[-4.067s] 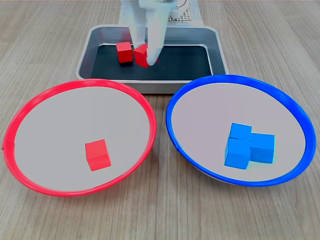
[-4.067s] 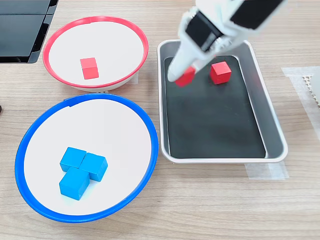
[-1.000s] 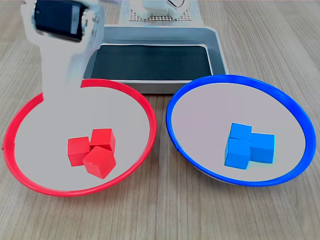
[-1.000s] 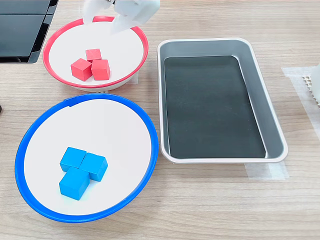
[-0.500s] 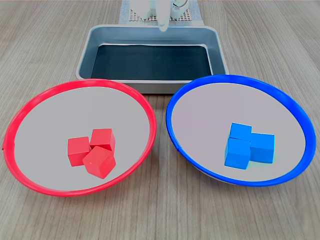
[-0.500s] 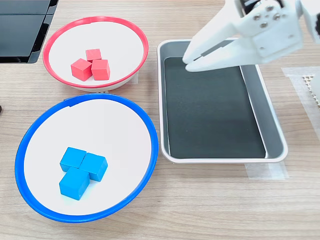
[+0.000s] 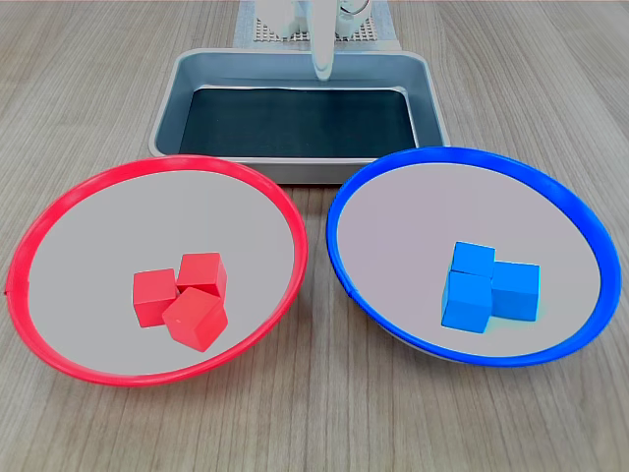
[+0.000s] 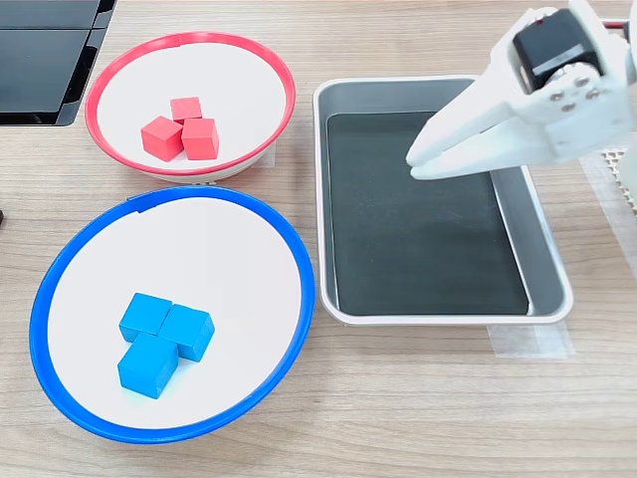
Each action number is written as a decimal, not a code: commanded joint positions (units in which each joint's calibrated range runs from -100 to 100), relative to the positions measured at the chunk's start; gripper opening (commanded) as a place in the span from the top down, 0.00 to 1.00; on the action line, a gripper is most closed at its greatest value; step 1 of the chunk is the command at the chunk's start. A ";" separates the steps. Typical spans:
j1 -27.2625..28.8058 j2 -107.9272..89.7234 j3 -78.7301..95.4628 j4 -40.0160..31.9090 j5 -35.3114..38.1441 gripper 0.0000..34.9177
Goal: Resolve any anomalies and move all blocks to matching dishes
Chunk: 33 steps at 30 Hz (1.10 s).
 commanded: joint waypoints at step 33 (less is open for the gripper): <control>3.86 -0.43 0.09 1.91 -0.24 0.99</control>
